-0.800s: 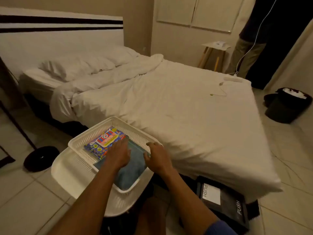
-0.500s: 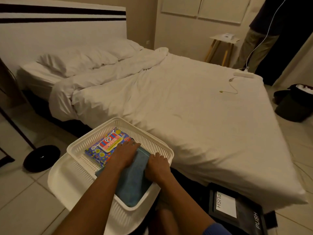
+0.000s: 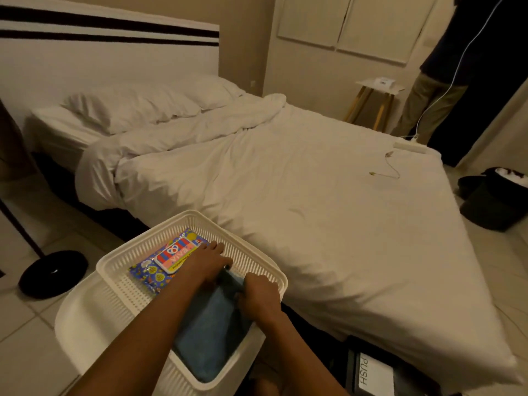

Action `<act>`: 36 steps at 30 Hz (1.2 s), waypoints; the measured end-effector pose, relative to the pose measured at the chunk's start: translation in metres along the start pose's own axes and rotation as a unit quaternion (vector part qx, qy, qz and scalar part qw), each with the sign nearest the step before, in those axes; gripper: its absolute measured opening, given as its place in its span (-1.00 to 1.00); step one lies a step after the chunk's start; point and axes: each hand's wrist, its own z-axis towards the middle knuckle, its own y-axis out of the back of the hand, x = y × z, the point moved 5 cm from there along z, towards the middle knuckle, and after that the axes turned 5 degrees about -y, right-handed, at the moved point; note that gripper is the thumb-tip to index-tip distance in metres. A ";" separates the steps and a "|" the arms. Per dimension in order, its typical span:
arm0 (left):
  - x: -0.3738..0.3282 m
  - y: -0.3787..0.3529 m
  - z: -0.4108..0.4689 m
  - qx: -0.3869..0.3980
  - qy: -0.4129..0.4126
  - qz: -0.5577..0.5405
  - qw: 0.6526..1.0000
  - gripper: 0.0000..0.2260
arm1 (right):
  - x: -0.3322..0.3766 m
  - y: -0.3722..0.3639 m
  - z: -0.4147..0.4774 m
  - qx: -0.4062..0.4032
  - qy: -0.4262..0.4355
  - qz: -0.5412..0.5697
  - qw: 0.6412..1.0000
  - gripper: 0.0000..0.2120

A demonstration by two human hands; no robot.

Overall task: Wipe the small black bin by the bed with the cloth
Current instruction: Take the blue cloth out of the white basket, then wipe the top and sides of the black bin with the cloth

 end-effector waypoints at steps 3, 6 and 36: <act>0.000 0.017 -0.010 0.009 -0.025 0.009 1.000 -0.64 | 0.009 0.023 -0.007 -0.014 0.039 0.028 0.999 -0.68; 0.000 0.039 -0.024 -0.021 -0.023 0.009 0.999 -0.75 | 0.016 0.049 -0.020 -0.043 0.057 0.055 0.996 -0.69; -0.259 0.189 -0.051 -0.182 -0.129 -0.472 0.853 -0.75 | -0.266 0.218 -0.220 -0.253 -0.061 0.143 0.955 -0.82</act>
